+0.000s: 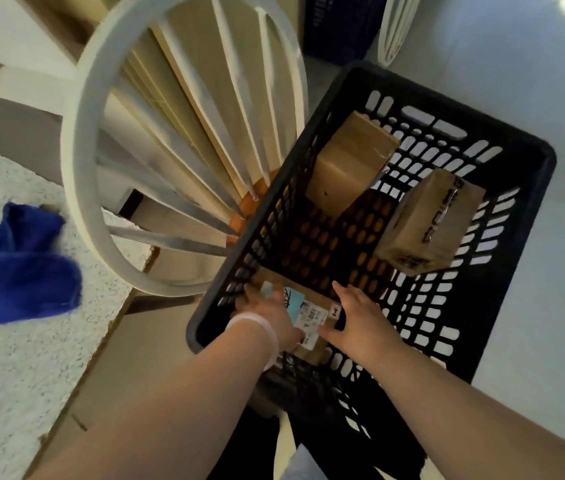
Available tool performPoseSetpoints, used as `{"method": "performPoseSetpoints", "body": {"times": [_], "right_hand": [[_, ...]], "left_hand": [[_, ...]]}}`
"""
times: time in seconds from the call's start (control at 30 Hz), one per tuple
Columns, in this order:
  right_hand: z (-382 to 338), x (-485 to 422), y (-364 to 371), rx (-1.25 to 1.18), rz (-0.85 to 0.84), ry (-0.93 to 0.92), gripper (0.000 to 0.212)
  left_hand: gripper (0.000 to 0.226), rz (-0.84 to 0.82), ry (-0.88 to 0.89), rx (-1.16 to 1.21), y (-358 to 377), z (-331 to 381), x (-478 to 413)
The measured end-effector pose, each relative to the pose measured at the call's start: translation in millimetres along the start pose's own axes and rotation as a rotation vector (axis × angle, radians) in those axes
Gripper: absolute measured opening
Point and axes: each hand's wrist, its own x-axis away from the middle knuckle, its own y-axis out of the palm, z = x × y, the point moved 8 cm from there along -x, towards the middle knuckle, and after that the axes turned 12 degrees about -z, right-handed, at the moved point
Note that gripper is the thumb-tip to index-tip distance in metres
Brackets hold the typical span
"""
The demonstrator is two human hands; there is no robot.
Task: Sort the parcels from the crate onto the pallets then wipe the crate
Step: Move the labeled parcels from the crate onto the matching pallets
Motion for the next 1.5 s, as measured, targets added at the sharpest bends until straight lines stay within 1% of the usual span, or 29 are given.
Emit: {"method": "performPoseSetpoints", "body": {"times": [0.07, 0.13, 0.23, 0.3, 0.37, 0.43, 0.5, 0.53, 0.57, 0.63, 0.7, 0.8, 0.9, 1.03, 1.13, 1.2, 1.27, 1.33, 1.4, 1.5], "right_hand": [[7, -7, 4, -0.013, -0.006, 0.017, 0.093], [12, -11, 8, -0.030, -0.013, 0.034, 0.094], [21, -18, 11, -0.086, -0.021, 0.068, 0.093], [28, -20, 12, -0.120, -0.025, 0.096, 0.093], [33, -23, 14, -0.119, -0.042, 0.126, 0.093], [41, -27, 17, -0.130, -0.054, 0.182, 0.095], [53, -30, 22, -0.268, -0.062, 0.267, 0.100], [59, -32, 26, -0.365, -0.068, 0.304, 0.102], [62, -34, 31, -0.444, -0.080, 0.329, 0.103], [61, -37, 37, -0.526, -0.097, 0.336, 0.096], [58, -36, 34, -0.571, -0.056, 0.329, 0.091], [49, -26, 7, -0.607, 0.073, 0.284, 0.092], [35, -1, -28, -0.599, 0.186, 0.213, 0.098], [13, 51, -72, -0.631, 0.310, 0.097, 0.104], [-1, 99, -107, -0.641, 0.424, 0.032, 0.109], [-9, 128, -129, -0.620, 0.495, -0.007, 0.107], [-19, 154, -149, -0.591, 0.545, -0.040, 0.104], [-31, 177, -167, -0.561, 0.585, -0.089, 0.103], [-43, 198, -185, -0.500, 0.624, -0.141, 0.101], [-59, 224, -205, -0.446, 0.649, -0.192, 0.096]], "left_hand": [[0.101, -0.026, -0.045, 0.026, 5, -1, -11], [0.099, 0.008, -0.053, 0.054, 5, 0, -16], [0.096, 0.068, 0.010, 0.136, 3, 1, -25], [0.096, 0.057, 0.074, 0.191, 4, 3, -34], [0.101, 0.048, 0.099, 0.222, 6, 4, -42], [0.110, 0.049, 0.081, 0.251, 7, 3, -49], [0.118, 0.042, 0.050, 0.276, 9, 0, -56], [0.119, 0.038, 0.042, 0.278, 10, -1, -59], [0.116, 0.040, 0.041, 0.280, 10, -1, -62], [0.107, 0.061, 0.050, 0.292, 5, -1, -62], [0.099, 0.102, 0.079, 0.316, -1, 2, -59], [0.088, 0.195, 0.120, 0.360, -14, 7, -43], [0.083, 0.266, 0.149, 0.400, -31, 13, -15], [0.085, 0.318, 0.216, 0.414, -55, 23, 33], [0.092, 0.339, 0.284, 0.443, -73, 31, 74], [0.097, 0.321, 0.338, 0.509, -84, 35, 101], [0.095, 0.240, 0.422, 0.699, -90, 39, 125], [0.086, 0.168, 0.514, 0.857, -92, 44, 147], [0.076, 0.173, 0.593, 0.891, -96, 49, 166], [0.058, 0.180, 0.680, 1.008, -104, 53, 192]]}}
